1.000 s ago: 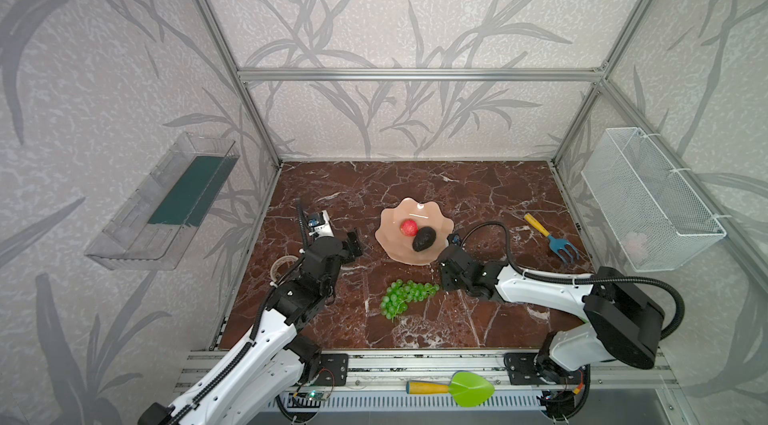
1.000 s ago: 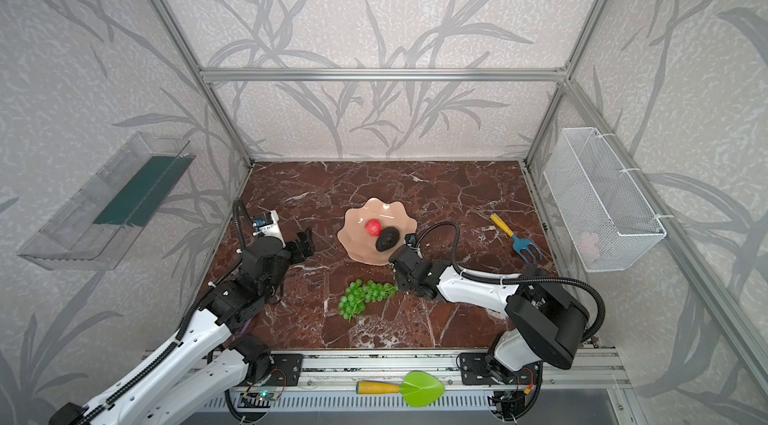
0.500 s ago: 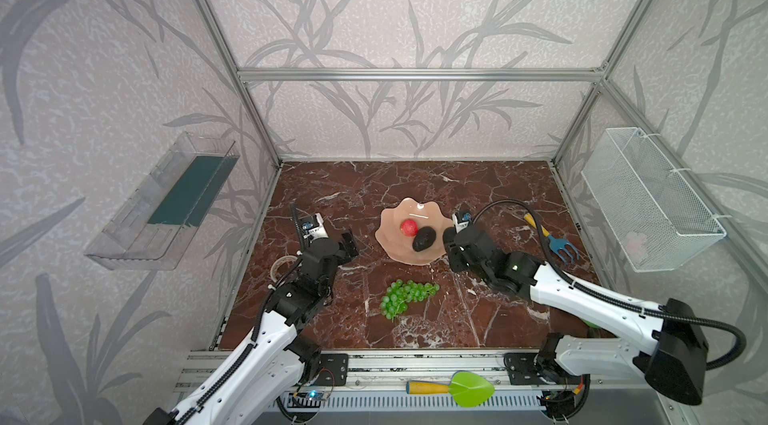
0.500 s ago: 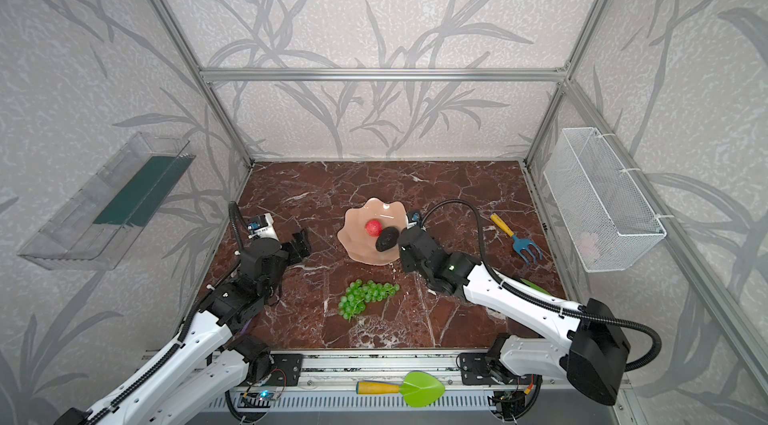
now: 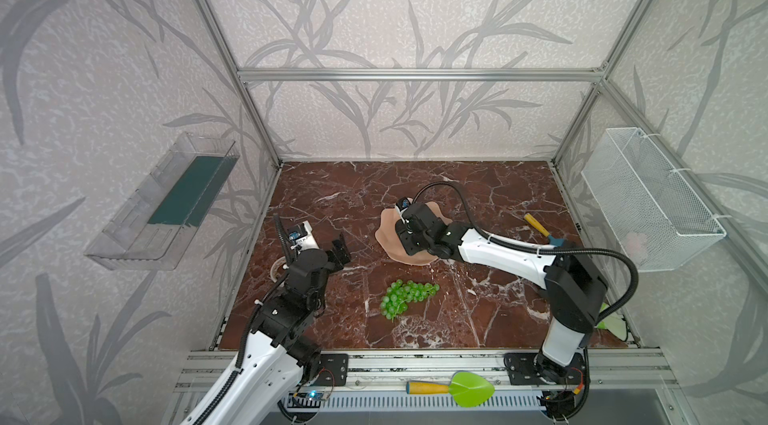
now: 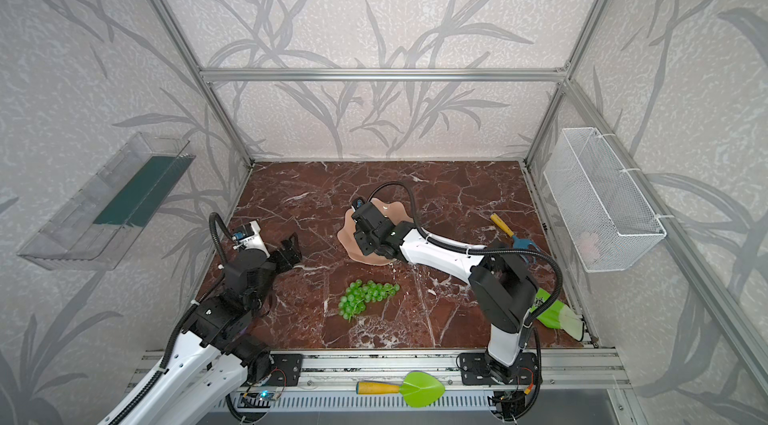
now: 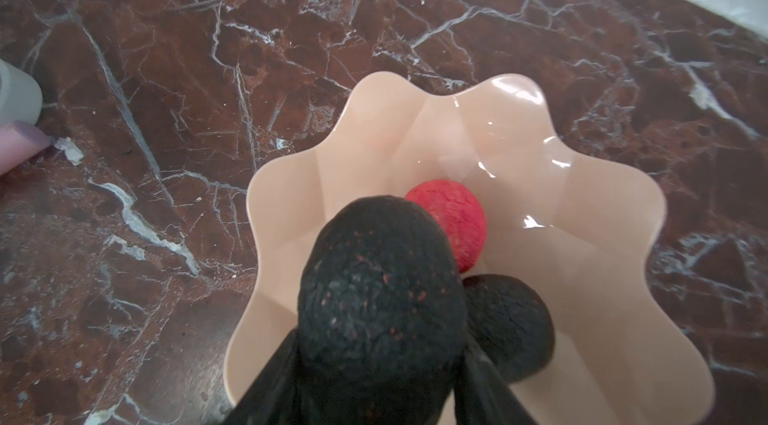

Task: Place and organize the fake fruits in the fruit bowl
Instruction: 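Lower the second avocado into the bowl with the right gripper and release, then grasp the green grapes with the right gripper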

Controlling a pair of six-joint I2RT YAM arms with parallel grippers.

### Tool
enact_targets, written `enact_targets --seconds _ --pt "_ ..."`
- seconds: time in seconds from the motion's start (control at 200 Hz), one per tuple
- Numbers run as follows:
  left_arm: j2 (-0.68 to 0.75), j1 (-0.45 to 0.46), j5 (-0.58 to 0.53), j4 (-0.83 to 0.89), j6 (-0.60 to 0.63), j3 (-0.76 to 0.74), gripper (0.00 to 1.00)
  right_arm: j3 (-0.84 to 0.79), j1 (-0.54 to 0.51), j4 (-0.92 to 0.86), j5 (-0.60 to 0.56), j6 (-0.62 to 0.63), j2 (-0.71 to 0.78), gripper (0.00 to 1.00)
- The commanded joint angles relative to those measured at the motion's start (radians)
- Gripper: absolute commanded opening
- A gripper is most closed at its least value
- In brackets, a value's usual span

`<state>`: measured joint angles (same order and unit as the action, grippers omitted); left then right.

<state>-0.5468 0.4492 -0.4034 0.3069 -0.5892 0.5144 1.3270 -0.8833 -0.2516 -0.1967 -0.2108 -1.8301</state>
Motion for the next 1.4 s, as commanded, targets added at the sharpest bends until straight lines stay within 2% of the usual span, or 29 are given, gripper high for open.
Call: enact_targets --seconds 0.0,0.24,0.42,0.625,0.765,0.85,1.1,1.18,1.394 --pt "0.026 -0.004 -0.040 0.051 -0.025 -0.009 0.91 0.057 0.009 0.004 0.036 0.033 -0.059 0.45" --pt "0.038 -0.006 -0.049 0.060 -0.024 -0.012 0.91 0.072 0.010 0.006 0.037 0.017 -0.137 0.48" --pt "0.028 -0.008 -0.046 0.049 -0.020 -0.009 0.92 0.066 0.010 0.009 0.037 0.004 -0.147 0.59" --pt "0.026 -0.009 -0.046 0.048 -0.017 -0.008 0.92 0.070 0.014 0.002 0.035 0.016 -0.103 0.68" --pt "0.025 -0.009 -0.047 0.047 -0.017 -0.010 0.92 0.043 0.016 -0.038 0.020 0.036 0.003 0.72" --pt "0.027 -0.009 -0.048 0.042 -0.017 -0.012 0.92 -0.026 0.015 -0.049 0.039 0.055 0.109 0.75" --pt "0.017 -0.013 -0.052 0.020 0.000 -0.016 0.92 -0.426 0.012 0.109 0.278 0.185 0.434 0.89" --pt "0.012 -0.015 -0.051 0.017 0.003 -0.014 0.92 -0.509 0.001 0.148 0.363 0.219 0.492 0.93" --pt "0.009 -0.015 -0.054 0.024 0.008 -0.005 0.92 -0.592 -0.080 0.230 0.421 0.365 0.519 0.99"
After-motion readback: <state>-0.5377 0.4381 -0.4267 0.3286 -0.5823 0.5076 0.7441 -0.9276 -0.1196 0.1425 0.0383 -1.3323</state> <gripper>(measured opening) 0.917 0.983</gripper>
